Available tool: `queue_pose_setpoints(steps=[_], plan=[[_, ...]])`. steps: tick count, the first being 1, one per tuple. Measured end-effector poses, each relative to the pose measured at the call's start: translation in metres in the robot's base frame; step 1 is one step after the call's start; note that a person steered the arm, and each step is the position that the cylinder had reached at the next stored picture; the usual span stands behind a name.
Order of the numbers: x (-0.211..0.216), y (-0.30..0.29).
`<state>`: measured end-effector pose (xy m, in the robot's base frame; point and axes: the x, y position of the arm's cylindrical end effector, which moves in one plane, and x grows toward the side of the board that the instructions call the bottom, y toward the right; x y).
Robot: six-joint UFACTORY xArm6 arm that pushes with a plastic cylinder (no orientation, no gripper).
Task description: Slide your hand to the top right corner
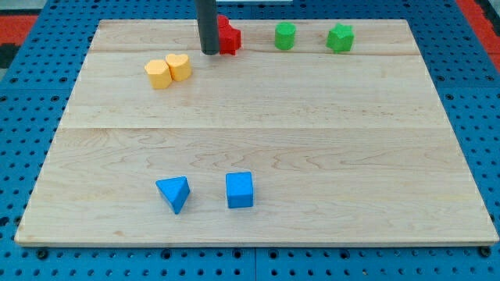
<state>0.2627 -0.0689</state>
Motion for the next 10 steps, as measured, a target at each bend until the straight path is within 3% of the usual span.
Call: queue_pose_setpoints(steps=[1, 2, 5, 6, 7, 8, 9, 10], plan=[[0.047, 0.016], [0.058, 0.056], [0.064, 0.126], [0.059, 0.207], [0.038, 0.285], [-0.008, 0.328], [-0.06, 0.361], [-0.072, 0.344]])
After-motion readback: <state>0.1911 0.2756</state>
